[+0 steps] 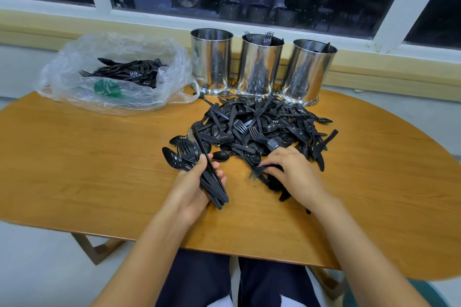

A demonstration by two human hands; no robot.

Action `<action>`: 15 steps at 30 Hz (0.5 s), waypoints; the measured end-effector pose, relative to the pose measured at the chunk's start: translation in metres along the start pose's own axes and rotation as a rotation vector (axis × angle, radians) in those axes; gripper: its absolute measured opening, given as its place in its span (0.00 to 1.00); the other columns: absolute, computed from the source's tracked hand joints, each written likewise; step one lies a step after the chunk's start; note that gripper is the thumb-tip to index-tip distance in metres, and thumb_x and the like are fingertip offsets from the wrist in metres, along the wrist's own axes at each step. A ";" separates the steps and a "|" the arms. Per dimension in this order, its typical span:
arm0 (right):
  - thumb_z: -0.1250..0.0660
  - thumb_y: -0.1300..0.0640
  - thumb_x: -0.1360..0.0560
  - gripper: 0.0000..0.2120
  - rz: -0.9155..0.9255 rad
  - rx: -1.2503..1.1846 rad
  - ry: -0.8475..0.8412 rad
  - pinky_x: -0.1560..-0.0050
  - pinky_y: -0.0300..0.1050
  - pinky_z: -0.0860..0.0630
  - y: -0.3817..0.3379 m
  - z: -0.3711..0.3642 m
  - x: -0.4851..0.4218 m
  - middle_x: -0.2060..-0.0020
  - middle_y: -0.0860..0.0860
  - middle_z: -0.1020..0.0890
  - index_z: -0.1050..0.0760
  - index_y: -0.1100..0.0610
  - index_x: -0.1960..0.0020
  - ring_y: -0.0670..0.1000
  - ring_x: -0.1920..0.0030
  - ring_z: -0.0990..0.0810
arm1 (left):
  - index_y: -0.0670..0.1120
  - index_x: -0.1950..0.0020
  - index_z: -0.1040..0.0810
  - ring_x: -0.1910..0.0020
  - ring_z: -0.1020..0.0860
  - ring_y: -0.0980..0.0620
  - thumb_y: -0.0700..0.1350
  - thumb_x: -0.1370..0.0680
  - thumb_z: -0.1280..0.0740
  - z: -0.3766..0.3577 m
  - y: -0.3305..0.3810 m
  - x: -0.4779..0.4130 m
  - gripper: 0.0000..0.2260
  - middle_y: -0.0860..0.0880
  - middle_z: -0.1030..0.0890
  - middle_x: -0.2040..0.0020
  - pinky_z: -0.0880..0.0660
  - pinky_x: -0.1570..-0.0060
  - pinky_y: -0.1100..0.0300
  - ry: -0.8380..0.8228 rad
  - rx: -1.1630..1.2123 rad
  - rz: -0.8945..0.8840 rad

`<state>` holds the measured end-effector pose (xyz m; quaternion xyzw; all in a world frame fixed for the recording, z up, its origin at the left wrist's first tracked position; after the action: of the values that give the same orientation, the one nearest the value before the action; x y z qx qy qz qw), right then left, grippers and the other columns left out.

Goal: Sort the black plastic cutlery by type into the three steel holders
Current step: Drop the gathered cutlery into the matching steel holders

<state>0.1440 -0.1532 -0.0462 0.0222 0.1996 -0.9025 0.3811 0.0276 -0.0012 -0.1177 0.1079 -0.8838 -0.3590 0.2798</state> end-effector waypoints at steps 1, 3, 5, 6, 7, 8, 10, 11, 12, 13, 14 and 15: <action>0.32 0.53 0.23 0.10 0.012 -0.057 0.040 0.50 0.43 0.30 -0.001 0.004 -0.001 0.49 0.41 0.20 0.18 0.47 0.44 0.46 0.47 0.30 | 0.43 0.43 0.21 0.64 0.21 0.50 0.46 0.19 0.37 0.001 0.000 0.000 0.10 0.47 0.20 0.61 0.23 0.58 0.53 0.001 -0.001 0.000; 0.31 0.54 0.24 0.10 0.040 -0.191 0.123 0.47 0.39 0.31 -0.004 0.015 -0.004 0.51 0.41 0.19 0.18 0.49 0.44 0.47 0.48 0.30 | 0.43 0.43 0.21 0.63 0.21 0.50 0.46 0.19 0.37 0.002 0.000 0.001 0.10 0.47 0.20 0.61 0.23 0.57 0.52 0.006 -0.001 0.005; 0.31 0.55 0.25 0.09 0.041 -0.329 0.196 0.47 0.32 0.34 -0.010 0.028 -0.008 0.54 0.38 0.19 0.18 0.47 0.45 0.46 0.47 0.29 | 0.43 0.43 0.21 0.62 0.21 0.50 0.46 0.19 0.37 0.002 -0.001 0.001 0.10 0.47 0.20 0.60 0.23 0.57 0.52 0.011 -0.002 0.013; 0.31 0.55 0.25 0.09 0.032 -0.395 0.232 0.47 0.31 0.34 -0.013 0.034 -0.010 0.55 0.37 0.20 0.18 0.46 0.47 0.45 0.47 0.29 | 0.43 0.43 0.21 0.62 0.21 0.50 0.46 0.19 0.37 0.001 -0.001 0.001 0.10 0.47 0.20 0.60 0.23 0.57 0.52 0.014 -0.001 0.016; 0.31 0.56 0.24 0.07 0.023 -0.455 0.268 0.46 0.34 0.32 -0.017 0.040 -0.012 0.55 0.37 0.19 0.18 0.45 0.49 0.45 0.47 0.27 | 0.43 0.44 0.21 0.61 0.21 0.50 0.46 0.19 0.37 0.001 -0.001 0.001 0.10 0.47 0.20 0.59 0.23 0.57 0.52 0.018 0.002 0.019; 0.32 0.55 0.23 0.06 0.016 -0.509 0.297 0.47 0.39 0.29 -0.019 0.045 -0.014 0.57 0.39 0.18 0.18 0.46 0.53 0.46 0.48 0.25 | 0.43 0.44 0.21 0.61 0.21 0.50 0.46 0.19 0.37 0.001 -0.001 0.001 0.10 0.46 0.20 0.59 0.23 0.56 0.52 0.023 0.006 0.019; 0.37 0.55 0.20 0.10 -0.006 -0.574 0.319 0.55 0.47 0.25 -0.024 0.051 -0.019 0.62 0.45 0.18 0.21 0.52 0.59 0.51 0.57 0.21 | 0.43 0.45 0.20 0.60 0.21 0.49 0.46 0.19 0.36 0.001 -0.001 0.002 0.09 0.46 0.19 0.59 0.23 0.56 0.52 0.030 0.010 0.018; 0.39 0.56 0.19 0.12 -0.037 -0.597 0.293 0.59 0.46 0.23 -0.024 0.050 -0.023 0.65 0.47 0.20 0.24 0.55 0.60 0.51 0.63 0.21 | 0.42 0.45 0.20 0.60 0.21 0.49 0.46 0.19 0.37 0.000 0.000 0.002 0.09 0.46 0.19 0.59 0.23 0.56 0.52 0.030 0.013 0.017; 0.41 0.58 0.18 0.12 -0.084 -0.613 0.236 0.61 0.45 0.22 -0.023 0.047 -0.026 0.66 0.49 0.22 0.26 0.57 0.60 0.50 0.66 0.21 | 0.42 0.45 0.20 0.61 0.21 0.50 0.46 0.19 0.37 0.000 0.000 0.002 0.09 0.46 0.19 0.60 0.23 0.56 0.52 0.026 0.018 0.016; 0.43 0.59 0.18 0.12 -0.137 -0.622 0.140 0.61 0.44 0.20 -0.023 0.038 -0.028 0.65 0.50 0.23 0.28 0.58 0.59 0.48 0.67 0.22 | 0.42 0.45 0.20 0.61 0.21 0.50 0.46 0.19 0.37 0.000 0.001 0.003 0.09 0.46 0.19 0.60 0.23 0.56 0.52 0.023 0.024 0.015; 0.43 0.61 0.18 0.11 -0.188 -0.638 0.014 0.58 0.44 0.18 -0.023 0.025 -0.028 0.63 0.51 0.25 0.28 0.58 0.58 0.47 0.65 0.23 | 0.42 0.46 0.20 0.62 0.21 0.50 0.46 0.19 0.37 0.000 0.002 0.003 0.09 0.47 0.19 0.61 0.23 0.56 0.52 0.023 0.031 0.012; 0.43 0.64 0.18 0.10 -0.222 -0.682 -0.110 0.55 0.43 0.18 -0.025 0.010 -0.026 0.60 0.53 0.27 0.28 0.57 0.57 0.47 0.62 0.24 | 0.42 0.47 0.20 0.62 0.21 0.50 0.46 0.19 0.37 0.001 0.003 0.003 0.09 0.47 0.19 0.62 0.23 0.56 0.52 0.028 0.037 0.007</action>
<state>0.1461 -0.1242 -0.0231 -0.1767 0.4696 -0.8197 0.2764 0.0246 0.0005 -0.1150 0.1148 -0.8867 -0.3402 0.2914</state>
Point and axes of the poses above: each hand's wrist, its own x-axis away from the middle knuckle, its own z-axis out of the back of the hand, y = z × x, the point moved 10 cm from there along -x, towards the middle knuckle
